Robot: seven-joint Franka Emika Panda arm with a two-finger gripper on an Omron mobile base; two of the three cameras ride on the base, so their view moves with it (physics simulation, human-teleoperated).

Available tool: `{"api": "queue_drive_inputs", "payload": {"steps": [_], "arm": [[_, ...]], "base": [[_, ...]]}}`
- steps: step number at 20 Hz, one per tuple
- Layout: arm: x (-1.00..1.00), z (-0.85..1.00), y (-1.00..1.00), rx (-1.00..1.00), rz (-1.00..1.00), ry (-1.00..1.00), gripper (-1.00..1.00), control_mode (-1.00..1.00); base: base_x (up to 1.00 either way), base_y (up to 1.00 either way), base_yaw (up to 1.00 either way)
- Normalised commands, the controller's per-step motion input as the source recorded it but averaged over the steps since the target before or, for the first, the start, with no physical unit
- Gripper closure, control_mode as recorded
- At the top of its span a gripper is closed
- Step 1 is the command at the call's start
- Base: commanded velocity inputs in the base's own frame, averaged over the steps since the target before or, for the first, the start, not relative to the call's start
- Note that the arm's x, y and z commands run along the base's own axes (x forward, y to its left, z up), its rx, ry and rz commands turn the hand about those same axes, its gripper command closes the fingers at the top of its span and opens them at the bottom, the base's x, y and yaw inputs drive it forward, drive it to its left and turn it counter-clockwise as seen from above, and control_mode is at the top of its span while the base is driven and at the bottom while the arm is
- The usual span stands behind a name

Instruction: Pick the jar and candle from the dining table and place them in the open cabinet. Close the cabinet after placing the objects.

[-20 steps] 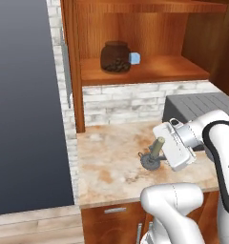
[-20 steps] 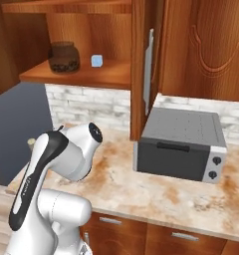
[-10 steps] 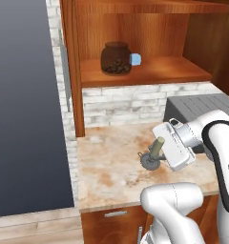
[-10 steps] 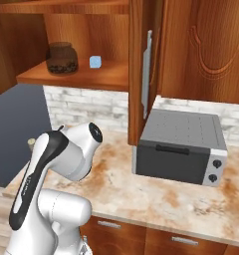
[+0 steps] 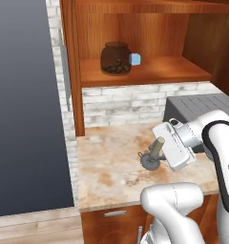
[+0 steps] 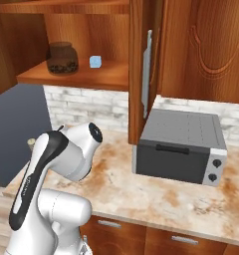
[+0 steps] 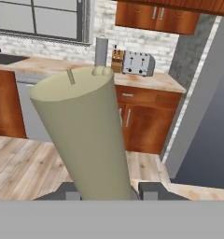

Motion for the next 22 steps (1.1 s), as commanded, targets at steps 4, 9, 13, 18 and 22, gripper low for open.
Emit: {"api": "queue_drive_inputs", "payload": {"steps": [4,9,13,18,22], "arm": [[0.00,0.00,0.00,0.00,0.00,0.00,1.00,1.00],[0.00,0.00,0.00,0.00,0.00,0.00,1.00,1.00],[0.00,0.00,0.00,0.00,0.00,0.00,1.00,-1.00],[0.00,0.00,0.00,0.00,0.00,0.00,1.00,-1.00],[0.00,0.00,0.00,0.00,0.00,0.00,1.00,-1.00]], "base": [[0.00,0.00,0.00],[0.00,0.00,0.00],[0.00,0.00,0.00],[0.00,0.00,0.00],[0.00,0.00,0.00]]}}
